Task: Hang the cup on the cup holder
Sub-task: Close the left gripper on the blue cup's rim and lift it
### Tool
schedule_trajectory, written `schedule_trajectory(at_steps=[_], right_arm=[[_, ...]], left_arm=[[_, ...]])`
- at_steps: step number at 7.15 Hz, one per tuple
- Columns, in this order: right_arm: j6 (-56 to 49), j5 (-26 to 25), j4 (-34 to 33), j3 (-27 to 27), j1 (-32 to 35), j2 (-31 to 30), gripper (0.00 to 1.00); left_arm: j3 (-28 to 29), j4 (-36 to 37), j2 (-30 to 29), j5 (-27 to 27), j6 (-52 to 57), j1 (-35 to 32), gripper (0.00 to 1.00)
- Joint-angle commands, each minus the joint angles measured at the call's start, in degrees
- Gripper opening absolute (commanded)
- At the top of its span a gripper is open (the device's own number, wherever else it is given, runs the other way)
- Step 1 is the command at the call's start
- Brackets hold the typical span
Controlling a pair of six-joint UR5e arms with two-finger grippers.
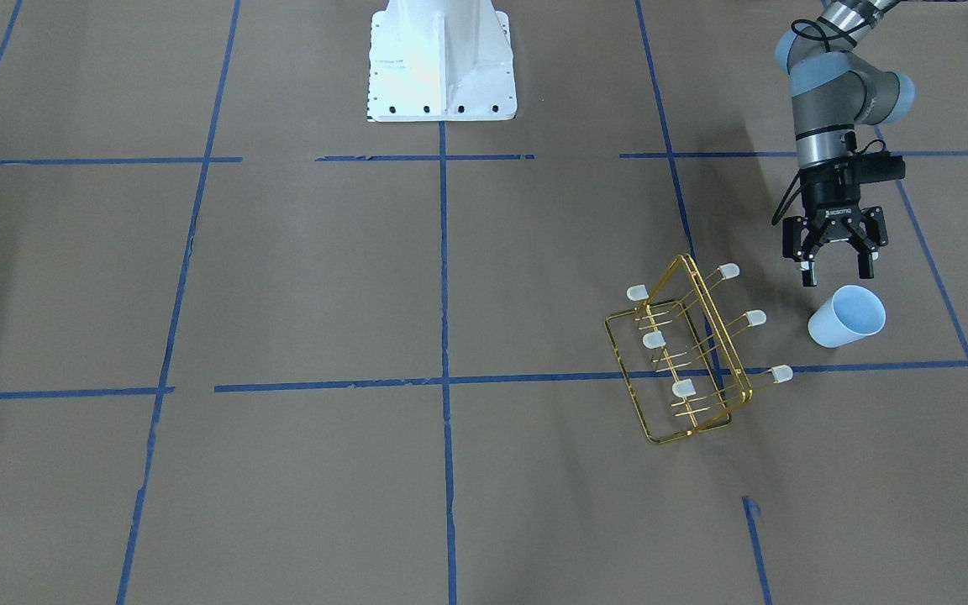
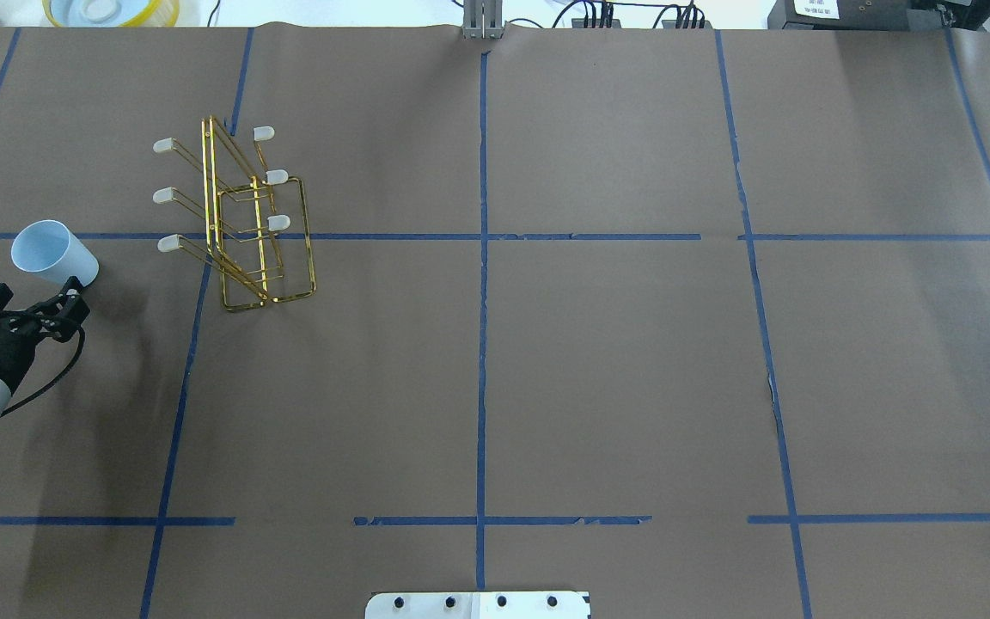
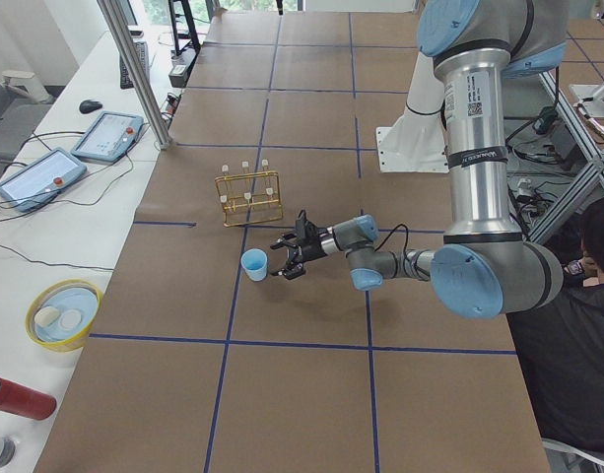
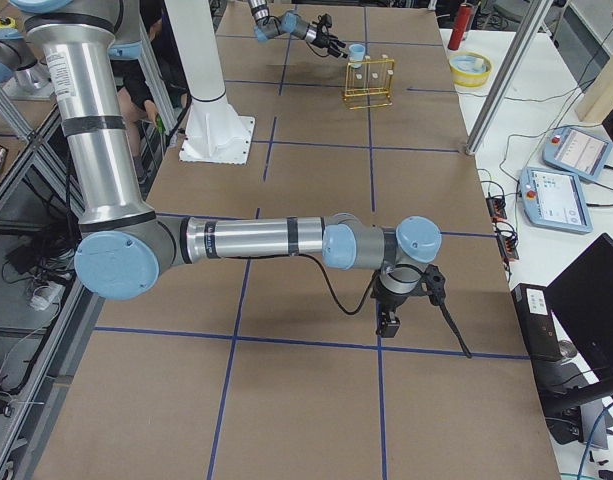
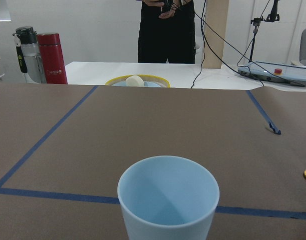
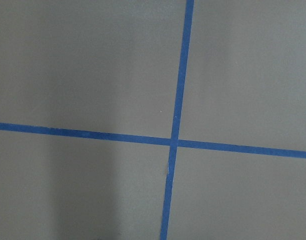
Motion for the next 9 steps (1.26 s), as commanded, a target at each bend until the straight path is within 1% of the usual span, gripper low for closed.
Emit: schedule_trajectory(at_steps=[1,3,4,5,6,7,9], right_arm=[[0.00,0.00,0.00,0.00,0.00,0.00,1.00],[0.00,0.00,0.00,0.00,0.00,0.00,1.00],[0.00,0.00,0.00,0.00,0.00,0.00,1.00],[0.00,0.00,0.00,0.00,0.00,0.00,1.00],[0.00,0.00,0.00,0.00,0.00,0.00,1.00],[0.00,0.00,0.00,0.00,0.00,0.00,1.00],[0.00,0.00,0.00,0.00,0.00,0.00,1.00]], left_arm=[[0.92,0.06,-0.36,-0.49,0.03,-0.33,1.00],[2.76,0.14,-1.76,-0.76,-0.06,-1.38,1.00],[3.38,0.32,-2.98,-3.98,0.47,-3.91,1.00],[3.47,0.32,-4.47,-7.06,4.47,-7.07,1.00],[4.08,0.32,-5.53,-7.17,5.04,-7.36,1.00],[6.35,0.32,-7.63,-7.17,5.04,-7.89,1.00],[7.60,0.15,-8.53,-7.09,4.95,-8.86,1.00]])
